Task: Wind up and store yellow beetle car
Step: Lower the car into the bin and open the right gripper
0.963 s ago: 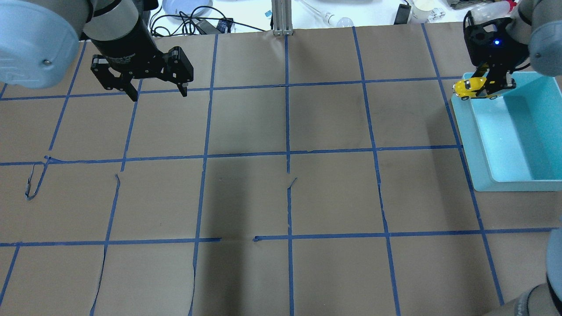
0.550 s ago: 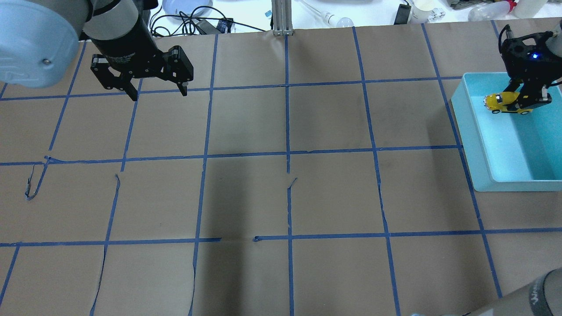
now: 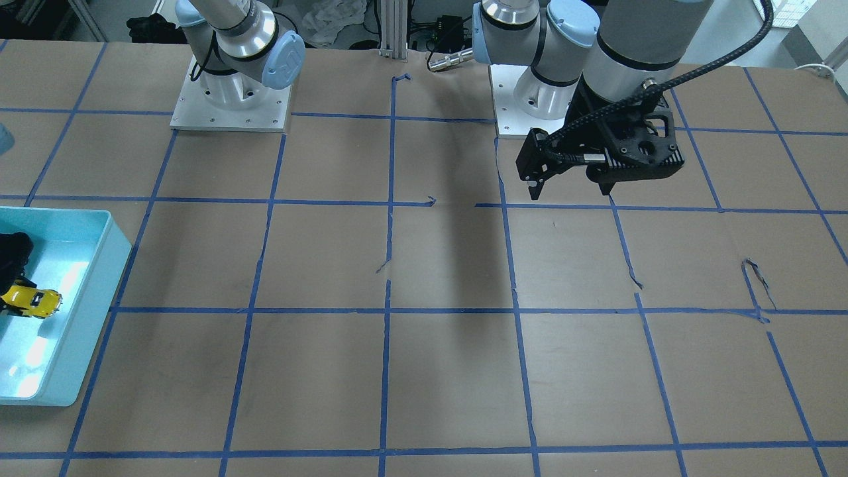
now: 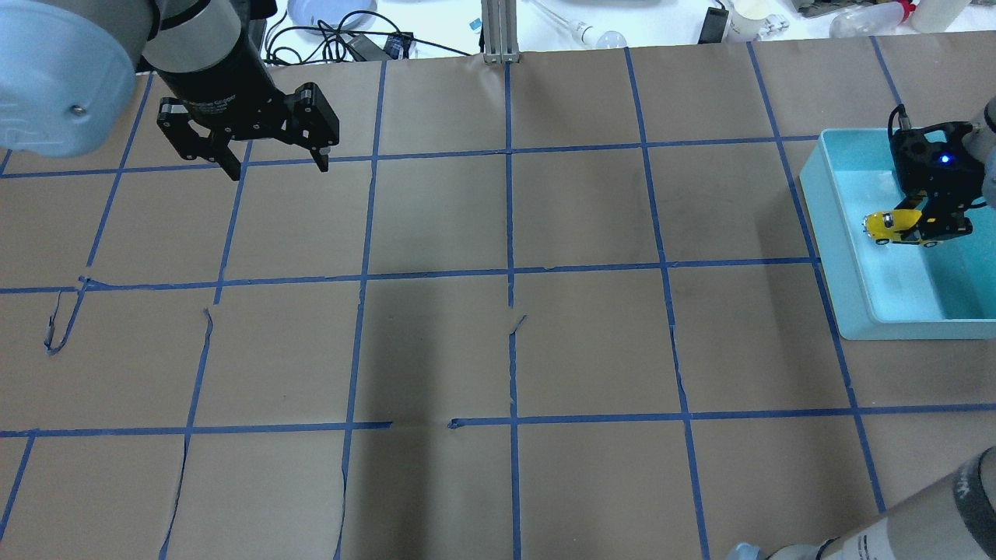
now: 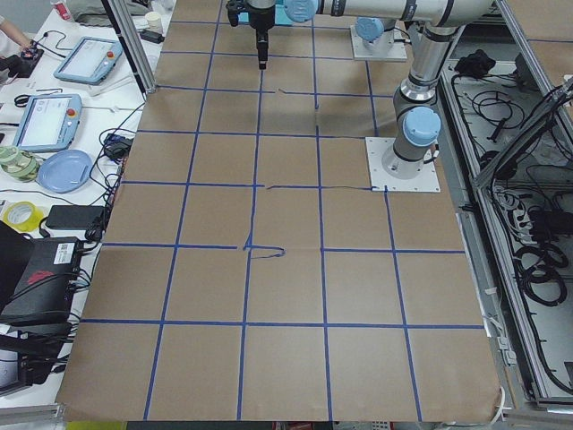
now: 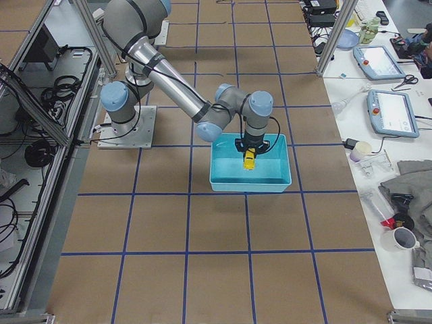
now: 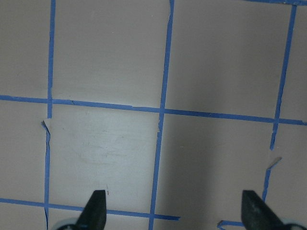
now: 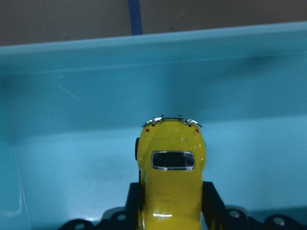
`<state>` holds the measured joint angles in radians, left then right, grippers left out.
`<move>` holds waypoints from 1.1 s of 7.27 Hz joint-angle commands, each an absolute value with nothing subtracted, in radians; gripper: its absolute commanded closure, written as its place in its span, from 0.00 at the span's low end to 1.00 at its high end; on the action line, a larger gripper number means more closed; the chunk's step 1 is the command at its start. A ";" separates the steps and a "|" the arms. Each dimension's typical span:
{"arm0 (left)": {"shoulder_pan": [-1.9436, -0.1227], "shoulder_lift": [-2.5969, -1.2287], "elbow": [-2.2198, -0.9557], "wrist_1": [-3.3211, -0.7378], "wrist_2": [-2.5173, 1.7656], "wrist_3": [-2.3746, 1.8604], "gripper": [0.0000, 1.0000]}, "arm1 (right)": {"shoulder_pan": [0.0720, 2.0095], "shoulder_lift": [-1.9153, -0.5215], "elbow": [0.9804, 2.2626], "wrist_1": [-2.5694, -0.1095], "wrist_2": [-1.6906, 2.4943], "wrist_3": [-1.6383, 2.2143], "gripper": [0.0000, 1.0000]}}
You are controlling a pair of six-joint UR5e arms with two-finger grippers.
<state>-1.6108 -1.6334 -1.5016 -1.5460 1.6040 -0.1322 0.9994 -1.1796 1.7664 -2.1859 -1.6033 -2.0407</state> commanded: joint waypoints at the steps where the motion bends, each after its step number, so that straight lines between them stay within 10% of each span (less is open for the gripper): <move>1: -1.611 -1.634 -1.502 -1.546 1.605 -0.132 0.00 | 0.988 -1.140 1.799 -2.241 -1.612 -2.052 1.00; 2: -1.611 -1.632 -1.502 -1.546 1.605 -0.132 0.00 | 0.988 -1.144 1.796 -2.243 -1.614 -2.054 0.81; 3: -1.611 -1.634 -1.502 -1.546 1.605 -0.132 0.00 | 0.988 -1.146 1.795 -2.240 -1.612 -2.054 0.26; 4: -1.611 -1.634 -1.502 -1.546 1.603 -0.132 0.00 | 0.988 -1.149 1.793 -2.234 -1.611 -2.056 0.00; 8: -1.611 -1.634 -1.503 -1.546 1.605 -0.132 0.00 | 0.999 -1.365 1.732 -2.003 -1.612 -2.051 0.00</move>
<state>-1.6107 -1.6336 -1.5021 -1.5463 1.6033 -0.1319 0.9949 -1.2753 1.7750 -2.1350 -1.6125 -2.0549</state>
